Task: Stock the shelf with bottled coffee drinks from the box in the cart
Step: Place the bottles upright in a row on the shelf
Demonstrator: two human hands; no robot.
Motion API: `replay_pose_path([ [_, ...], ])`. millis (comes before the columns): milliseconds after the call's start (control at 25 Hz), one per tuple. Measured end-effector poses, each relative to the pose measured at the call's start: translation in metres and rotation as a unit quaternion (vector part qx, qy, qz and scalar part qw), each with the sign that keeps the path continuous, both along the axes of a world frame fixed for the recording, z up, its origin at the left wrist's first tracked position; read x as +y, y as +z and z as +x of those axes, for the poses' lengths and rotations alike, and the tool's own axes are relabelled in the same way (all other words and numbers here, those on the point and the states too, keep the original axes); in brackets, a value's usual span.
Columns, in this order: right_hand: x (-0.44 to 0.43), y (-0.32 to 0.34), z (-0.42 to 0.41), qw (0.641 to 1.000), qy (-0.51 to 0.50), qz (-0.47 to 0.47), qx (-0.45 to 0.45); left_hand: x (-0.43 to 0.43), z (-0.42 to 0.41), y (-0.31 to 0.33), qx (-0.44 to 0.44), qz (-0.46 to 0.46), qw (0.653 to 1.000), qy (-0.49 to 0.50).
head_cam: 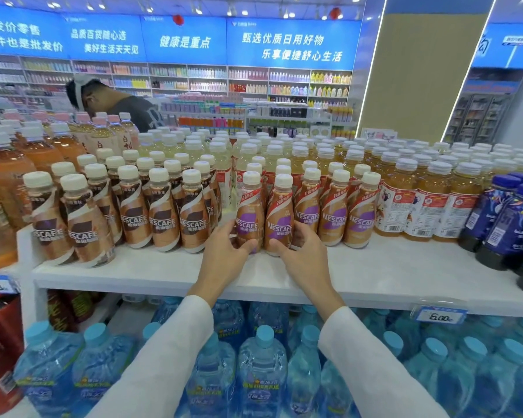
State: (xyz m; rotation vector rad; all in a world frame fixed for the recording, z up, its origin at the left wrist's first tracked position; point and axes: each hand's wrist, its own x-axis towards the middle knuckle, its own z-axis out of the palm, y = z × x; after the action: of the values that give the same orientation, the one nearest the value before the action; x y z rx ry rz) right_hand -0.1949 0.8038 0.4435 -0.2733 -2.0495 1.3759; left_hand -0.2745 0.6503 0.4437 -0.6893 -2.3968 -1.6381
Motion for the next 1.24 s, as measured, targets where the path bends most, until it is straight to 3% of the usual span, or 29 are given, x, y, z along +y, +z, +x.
replay_pose_path([
  [840,-0.005,0.004,0.015,1.000,-0.004,0.022,-0.021,-0.001,0.016,-0.002,0.008,-0.015,0.999,0.041],
  [1040,-0.017,-0.013,0.070,0.997,-0.001,0.049,-0.058,-0.027,0.068,-0.015,-0.010,-0.008,0.997,0.080],
  [1240,-0.049,-0.052,0.128,0.992,0.117,0.032,-0.035,-0.070,0.157,-0.054,-0.004,0.030,0.988,0.151],
])
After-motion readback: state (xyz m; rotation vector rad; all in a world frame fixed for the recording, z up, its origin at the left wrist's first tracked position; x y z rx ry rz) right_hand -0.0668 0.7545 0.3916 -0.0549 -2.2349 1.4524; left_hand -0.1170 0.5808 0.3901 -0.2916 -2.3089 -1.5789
